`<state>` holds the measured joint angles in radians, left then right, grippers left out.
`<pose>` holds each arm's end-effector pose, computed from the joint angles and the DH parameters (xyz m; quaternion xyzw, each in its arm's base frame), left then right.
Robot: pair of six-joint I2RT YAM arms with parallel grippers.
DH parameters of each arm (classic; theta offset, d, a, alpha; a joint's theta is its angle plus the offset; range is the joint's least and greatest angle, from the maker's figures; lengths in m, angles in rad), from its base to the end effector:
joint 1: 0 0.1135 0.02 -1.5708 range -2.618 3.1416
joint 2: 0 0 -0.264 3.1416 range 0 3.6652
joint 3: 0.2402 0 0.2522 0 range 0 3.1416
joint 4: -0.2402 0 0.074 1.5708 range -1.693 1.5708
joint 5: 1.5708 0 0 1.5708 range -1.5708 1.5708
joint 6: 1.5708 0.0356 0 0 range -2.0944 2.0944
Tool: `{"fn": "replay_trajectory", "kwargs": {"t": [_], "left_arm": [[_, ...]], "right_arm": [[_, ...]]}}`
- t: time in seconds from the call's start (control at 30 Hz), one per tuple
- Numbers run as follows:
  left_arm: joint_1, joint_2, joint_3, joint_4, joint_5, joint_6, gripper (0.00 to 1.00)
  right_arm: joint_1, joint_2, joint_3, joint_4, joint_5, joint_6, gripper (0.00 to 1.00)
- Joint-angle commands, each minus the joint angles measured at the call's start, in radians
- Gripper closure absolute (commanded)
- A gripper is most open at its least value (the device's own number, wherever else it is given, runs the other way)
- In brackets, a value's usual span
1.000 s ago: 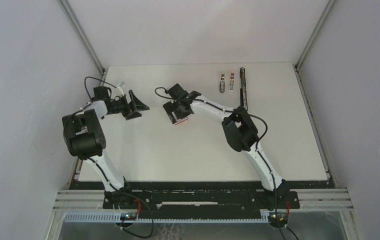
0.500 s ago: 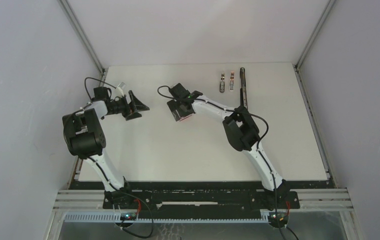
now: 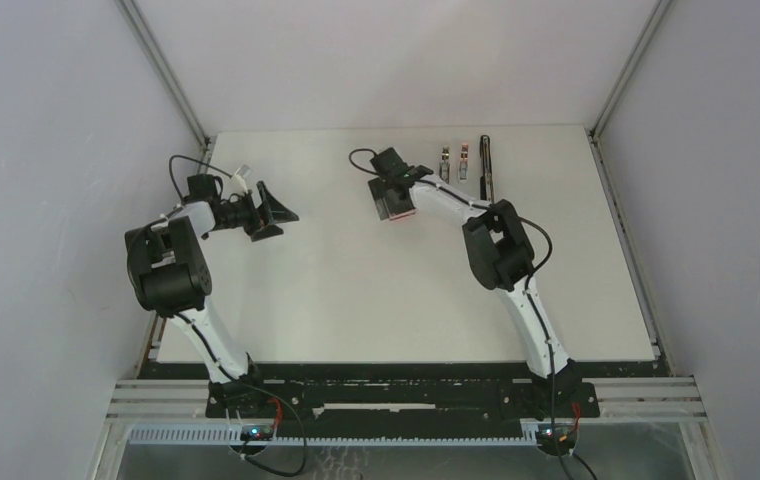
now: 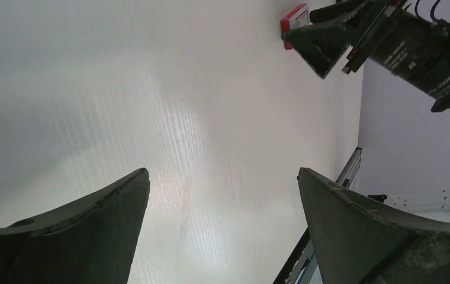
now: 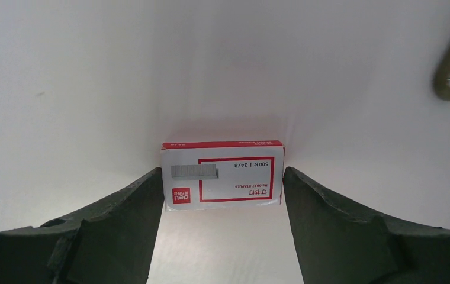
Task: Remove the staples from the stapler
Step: Move the staple box to the center of the board, then reset both arms
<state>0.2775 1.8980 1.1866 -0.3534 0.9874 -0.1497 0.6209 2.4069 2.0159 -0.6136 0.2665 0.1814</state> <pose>0.3687 0.0741 0.1671 -0.0648 0.8583 -0.4438 0.2493 0.4311 0.2968 0.1612 -0.1712 0.9369 -0.0093 0.3047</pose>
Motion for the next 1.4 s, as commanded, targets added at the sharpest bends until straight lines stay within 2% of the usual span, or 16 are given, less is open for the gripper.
{"fn": "replay_trajectory", "kwargs": {"t": [0.0,0.27,0.63,0.73,0.93,1.03,1.2,1.37], "left_arm": [[0.005,0.001,0.017,0.017,0.015,-0.008,0.0],[0.006,0.001,0.018,0.017,0.009,-0.008,0.0],[0.005,-0.018,0.027,-0.013,-0.022,0.023,0.0],[0.005,-0.023,0.032,-0.021,-0.032,0.033,0.0],[0.006,-0.039,0.05,-0.056,-0.051,0.062,0.0],[0.005,-0.063,0.056,-0.078,-0.071,0.09,0.0],[0.006,-0.14,0.06,-0.117,-0.137,0.172,0.0],[0.005,-0.264,0.001,-0.072,-0.207,0.222,0.0]], "right_arm": [[-0.063,-0.077,-0.013,0.004,0.037,0.047,0.28],[-0.133,-0.094,-0.027,-0.008,-0.006,0.116,0.3],[-0.124,-0.098,-0.014,-0.033,-0.027,0.155,0.28],[-0.127,-0.121,-0.01,-0.035,-0.002,0.148,0.23],[-0.141,-0.202,-0.013,-0.043,-0.041,0.147,0.02],[-0.148,-0.265,-0.032,-0.044,-0.076,0.13,0.0],[-0.155,-0.43,-0.189,0.036,-0.127,0.015,0.0],[-0.194,-0.667,-0.525,0.249,-0.098,-0.086,0.0]]}}
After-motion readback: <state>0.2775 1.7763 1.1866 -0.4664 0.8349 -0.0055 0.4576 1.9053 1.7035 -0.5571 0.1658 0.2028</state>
